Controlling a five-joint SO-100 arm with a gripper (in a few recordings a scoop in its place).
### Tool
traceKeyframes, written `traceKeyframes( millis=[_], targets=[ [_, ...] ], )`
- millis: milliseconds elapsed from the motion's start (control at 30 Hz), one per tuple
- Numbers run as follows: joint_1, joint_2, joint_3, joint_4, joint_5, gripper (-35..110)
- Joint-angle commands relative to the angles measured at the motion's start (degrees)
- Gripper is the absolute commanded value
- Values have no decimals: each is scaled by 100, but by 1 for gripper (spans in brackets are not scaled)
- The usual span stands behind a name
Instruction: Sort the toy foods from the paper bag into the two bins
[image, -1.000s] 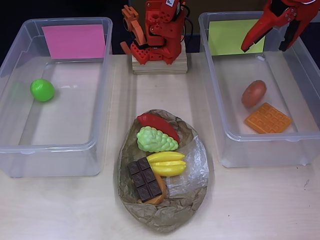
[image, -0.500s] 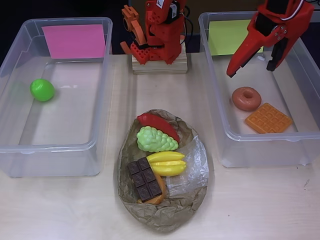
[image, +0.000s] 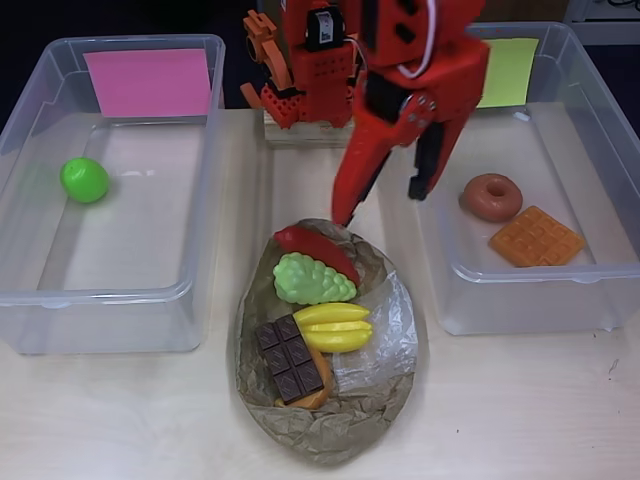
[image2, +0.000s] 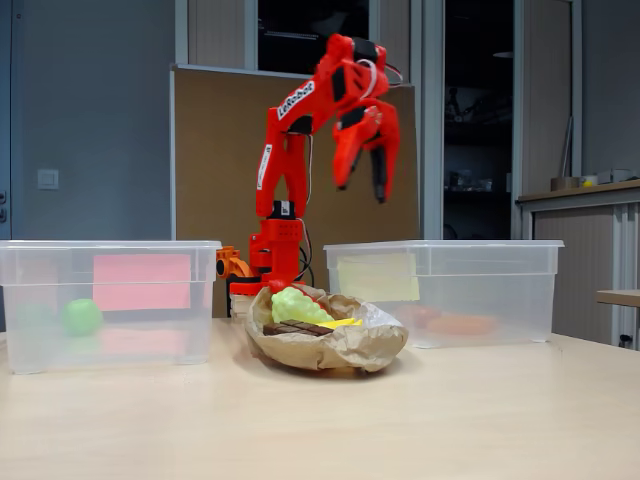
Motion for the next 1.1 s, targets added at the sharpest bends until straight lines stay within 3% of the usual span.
traceKeyframes(
  millis=[0, 333, 1067],
  targets=[
    [668, 167, 738, -738, -97, 38],
    [1195, -1020, 1485, -2531, -132, 31],
    [1283, -2733, 659, -3190, -923, 32]
  ],
)
